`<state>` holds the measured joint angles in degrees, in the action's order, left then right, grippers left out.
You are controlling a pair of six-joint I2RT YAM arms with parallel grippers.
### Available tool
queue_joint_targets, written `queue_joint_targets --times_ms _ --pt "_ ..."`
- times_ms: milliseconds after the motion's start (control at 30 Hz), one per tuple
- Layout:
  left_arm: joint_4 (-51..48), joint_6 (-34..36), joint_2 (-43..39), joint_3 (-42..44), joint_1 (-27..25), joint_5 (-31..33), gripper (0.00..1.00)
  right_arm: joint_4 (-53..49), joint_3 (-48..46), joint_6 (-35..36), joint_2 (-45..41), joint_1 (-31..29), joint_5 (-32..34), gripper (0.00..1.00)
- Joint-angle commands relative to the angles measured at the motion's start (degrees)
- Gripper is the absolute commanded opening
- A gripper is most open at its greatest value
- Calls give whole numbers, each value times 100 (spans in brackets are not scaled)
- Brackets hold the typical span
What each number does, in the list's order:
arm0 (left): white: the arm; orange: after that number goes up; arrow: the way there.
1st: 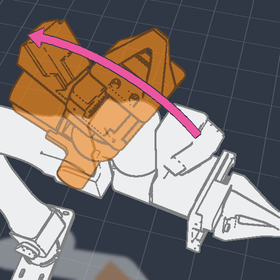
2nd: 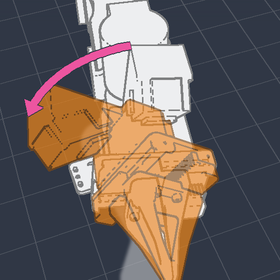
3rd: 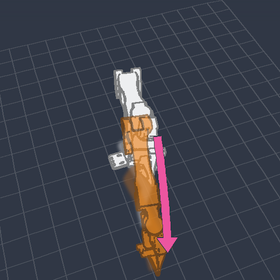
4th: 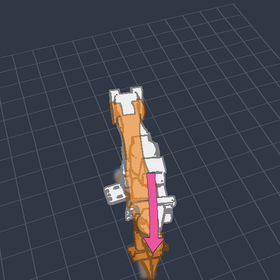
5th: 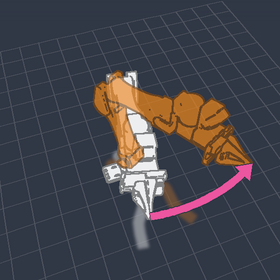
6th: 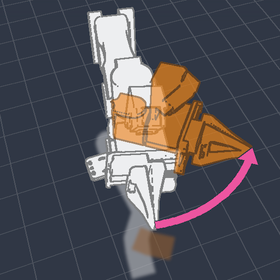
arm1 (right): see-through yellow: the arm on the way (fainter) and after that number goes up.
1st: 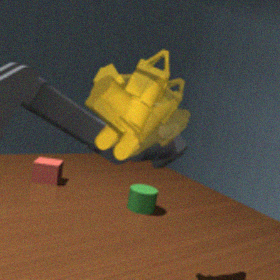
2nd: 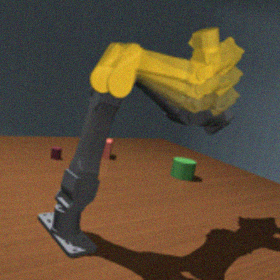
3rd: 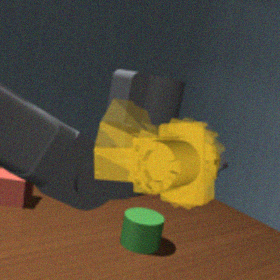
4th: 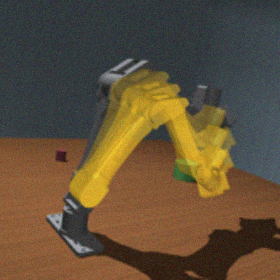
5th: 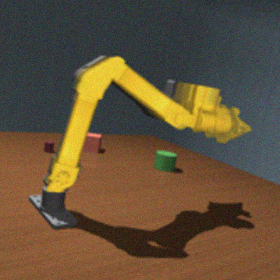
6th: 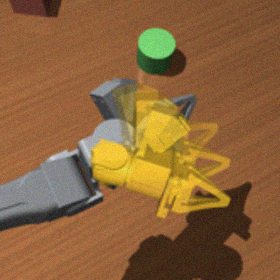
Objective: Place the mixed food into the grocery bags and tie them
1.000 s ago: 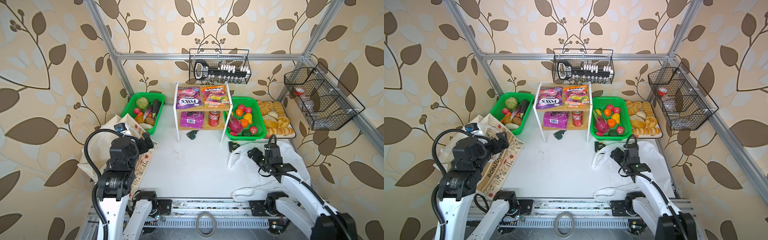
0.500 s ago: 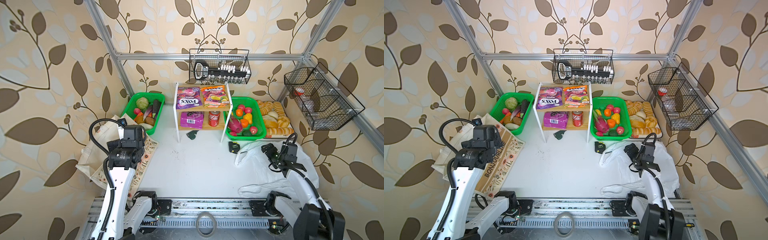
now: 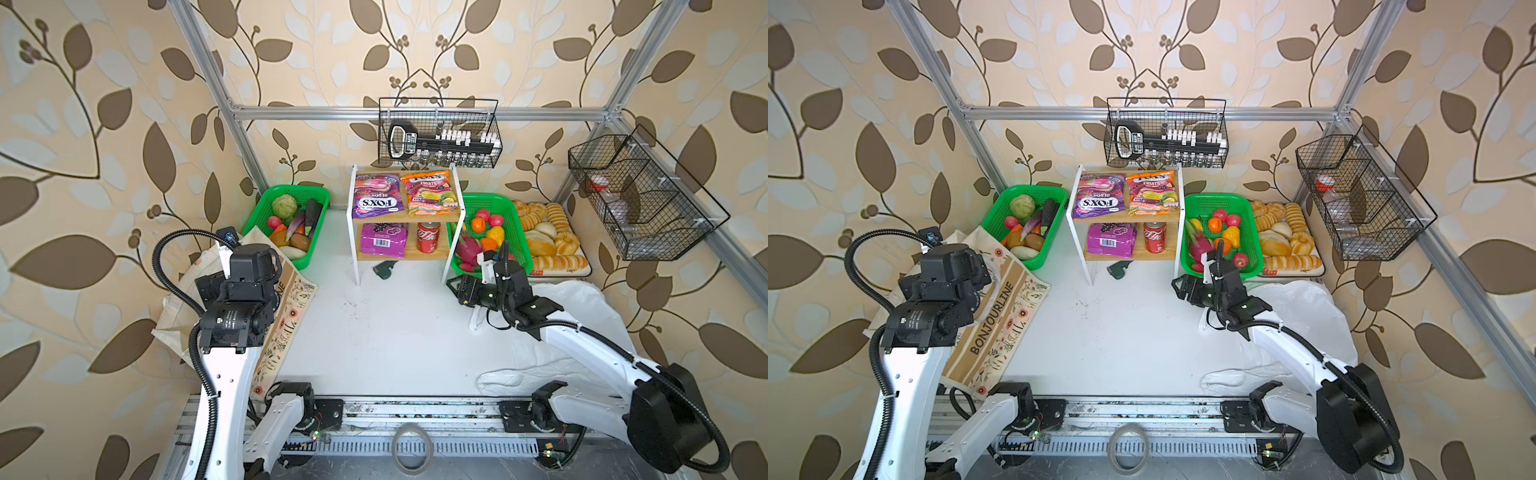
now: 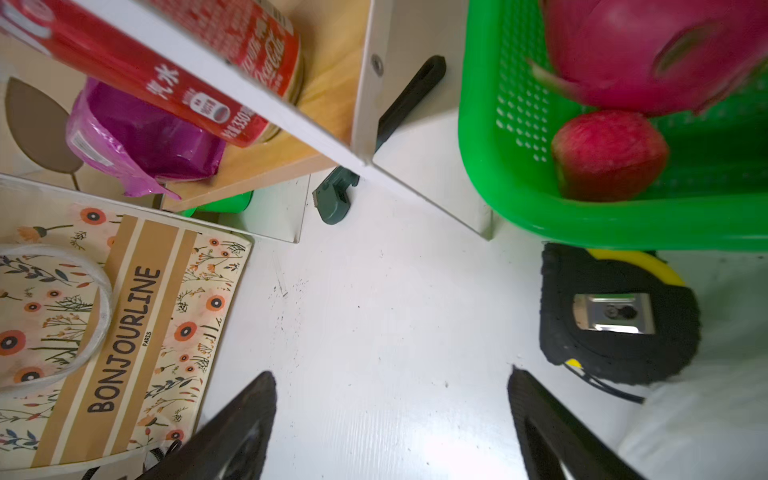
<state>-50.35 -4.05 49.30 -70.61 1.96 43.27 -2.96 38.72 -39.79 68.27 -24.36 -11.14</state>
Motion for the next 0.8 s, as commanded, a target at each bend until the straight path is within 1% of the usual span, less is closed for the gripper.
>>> queue_joint_targets --times_ms 0,33,67,100,167,200,233,300,367,400,467,600,667,767 --pt "-35 31 123 -38 28 427 99 887 372 -146 582 -197 -24 85" --pt "-90 -59 118 -65 30 145 99 1121 506 -239 822 -234 -22 85" --pt "-204 -318 -78 -166 25 -1470 99 1350 680 -396 1097 -236 52 85" --pt "-52 -175 -256 -85 24 -2558 99 1462 730 -390 1192 -239 81 84" --pt "454 -170 -640 205 24 -4276 99 1519 923 -301 1361 -207 -21 84" --pt "755 -305 -813 357 24 -5001 98 1520 1058 -259 1470 -182 -135 84" --pt "1019 -399 -905 458 24 -5588 96 1510 1155 -241 1581 -150 -246 83" --pt "1426 -589 -893 550 20 -6805 93 1501 1331 -257 1769 -76 -397 83" --pt "1467 -746 -574 445 24 -7576 89 1563 1404 -274 1887 -19 -461 83" --pt "1464 -812 -347 409 24 -7881 87 1595 1439 -279 1953 5 -521 83" --pt "1512 -996 91 365 3 -8202 80 1656 1481 -323 2061 47 -633 83" --pt "2172 -1679 897 352 -94 -8538 73 1735 1615 -328 2240 79 -919 80" --pt "2407 -1738 1207 291 -260 -8402 72 1729 1655 -303 2302 80 -993 80" --pt "2710 -1709 1634 236 -457 -7895 69 1714 1704 -278 2374 79 -1070 80"
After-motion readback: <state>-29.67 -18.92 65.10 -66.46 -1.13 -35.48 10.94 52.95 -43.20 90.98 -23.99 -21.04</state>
